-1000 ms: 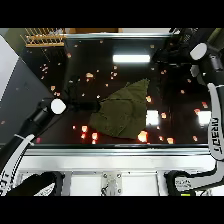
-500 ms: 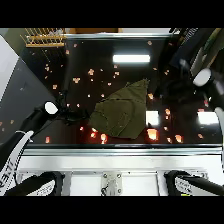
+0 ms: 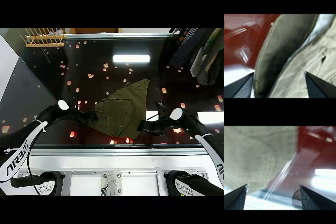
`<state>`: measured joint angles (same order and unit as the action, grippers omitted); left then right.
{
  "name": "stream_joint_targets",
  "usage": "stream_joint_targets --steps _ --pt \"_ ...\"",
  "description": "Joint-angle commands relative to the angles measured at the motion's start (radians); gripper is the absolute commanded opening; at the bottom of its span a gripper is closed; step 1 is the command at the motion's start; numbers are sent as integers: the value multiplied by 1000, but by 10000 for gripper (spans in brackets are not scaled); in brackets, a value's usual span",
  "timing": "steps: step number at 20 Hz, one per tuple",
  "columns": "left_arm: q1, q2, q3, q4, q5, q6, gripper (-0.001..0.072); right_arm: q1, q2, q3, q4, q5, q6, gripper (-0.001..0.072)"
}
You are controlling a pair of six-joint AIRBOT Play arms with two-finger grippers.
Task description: Fold the clothes and pants, and hang the long-sleeved shirts on hangers.
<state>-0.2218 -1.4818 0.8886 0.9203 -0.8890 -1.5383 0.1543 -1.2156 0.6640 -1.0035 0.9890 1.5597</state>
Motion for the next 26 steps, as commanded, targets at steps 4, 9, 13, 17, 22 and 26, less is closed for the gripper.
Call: stream_joint_targets --steps 4,9,13,17,22,26 --pt "-7 -35 27 -5 -11 3 660 142 -49 -32 49 -149 26 708" --pt "-3 32 27 -6 -21 2 30 143 -37 -5 39 -193 -31 23" --pt "50 280 150 -8 -129 2 30 87 116 278 -237 123 -71 23" --pt "21 632 330 -5 -233 -5 30 69 317 680 -311 444 -46 22" --pt "-66 973 361 6 -87 -188 30 70 485 921 -310 509 252 22" --pt "-88 974 302 4 -140 -252 30 70 446 921 -303 561 379 22"
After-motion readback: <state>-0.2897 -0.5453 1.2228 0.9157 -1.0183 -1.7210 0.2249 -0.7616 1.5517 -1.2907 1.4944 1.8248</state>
